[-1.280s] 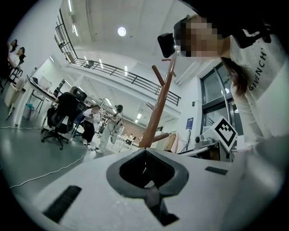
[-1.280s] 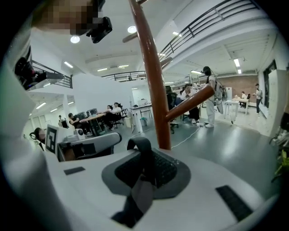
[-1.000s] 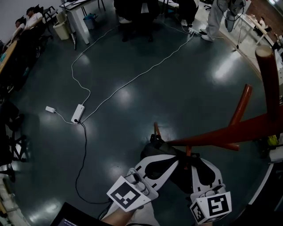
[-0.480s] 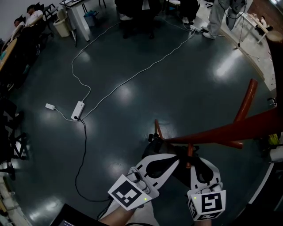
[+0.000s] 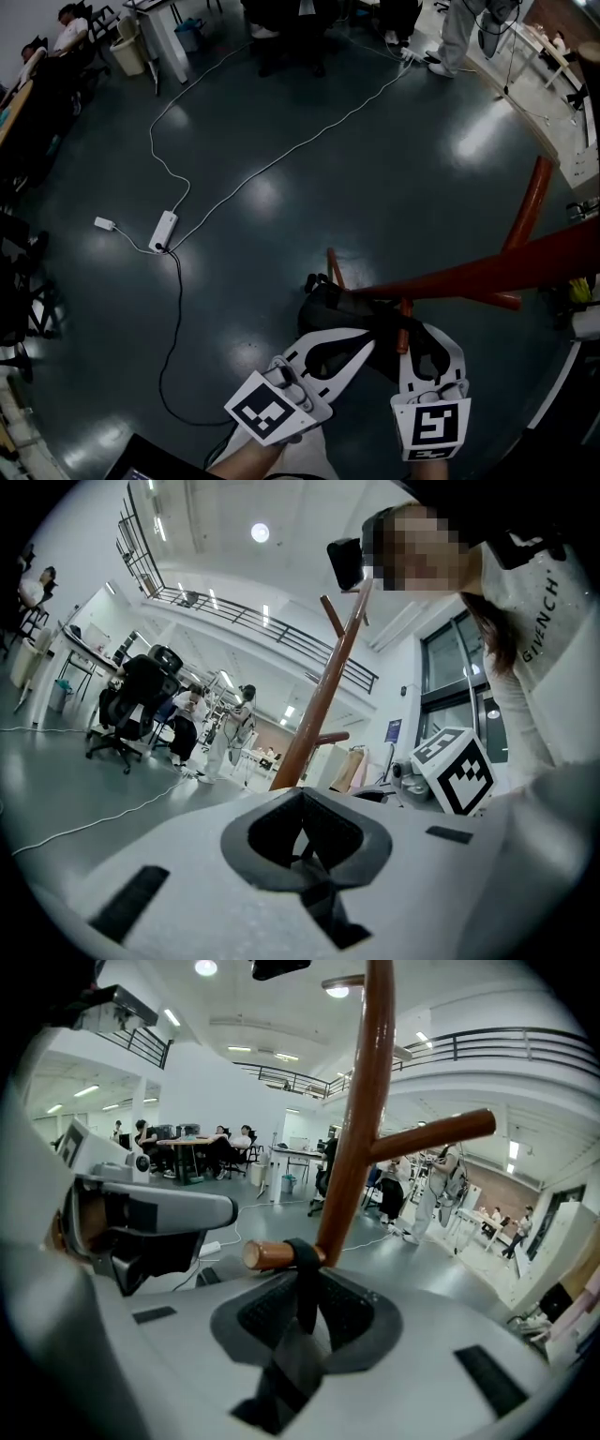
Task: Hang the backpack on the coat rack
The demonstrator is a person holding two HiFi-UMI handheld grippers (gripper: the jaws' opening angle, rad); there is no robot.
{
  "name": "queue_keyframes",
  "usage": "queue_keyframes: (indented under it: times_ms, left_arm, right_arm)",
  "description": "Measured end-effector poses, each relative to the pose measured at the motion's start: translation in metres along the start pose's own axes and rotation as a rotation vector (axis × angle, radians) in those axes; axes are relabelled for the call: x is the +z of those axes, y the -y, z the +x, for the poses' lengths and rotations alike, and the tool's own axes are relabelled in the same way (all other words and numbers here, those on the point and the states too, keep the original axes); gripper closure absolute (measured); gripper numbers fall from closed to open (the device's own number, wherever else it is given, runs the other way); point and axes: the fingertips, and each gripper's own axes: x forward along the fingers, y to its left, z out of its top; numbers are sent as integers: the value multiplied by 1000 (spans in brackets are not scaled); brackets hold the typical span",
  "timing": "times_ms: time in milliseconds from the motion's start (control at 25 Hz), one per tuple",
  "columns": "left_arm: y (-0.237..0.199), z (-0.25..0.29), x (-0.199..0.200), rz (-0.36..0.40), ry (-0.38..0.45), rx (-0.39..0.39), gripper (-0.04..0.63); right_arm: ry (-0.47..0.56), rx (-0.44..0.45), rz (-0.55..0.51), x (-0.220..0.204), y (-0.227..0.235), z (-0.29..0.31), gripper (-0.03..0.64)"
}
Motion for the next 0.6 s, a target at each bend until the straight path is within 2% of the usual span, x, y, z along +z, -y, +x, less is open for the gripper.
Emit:
queue_keyframes:
  times_ms: [400,480,600]
  left_arm:
    - [3,-11,4,-12,5,6,586]
    - [3,-12,4,-14,12,11,586]
    - [4,-15,7,-12,13,18,585]
  right_arm:
    - [-14,29,15,-6,-15,-8,568]
    - [-1,69,44,-9,-22,-9,568]
    - [30,128,141,-9,-29,-15,568]
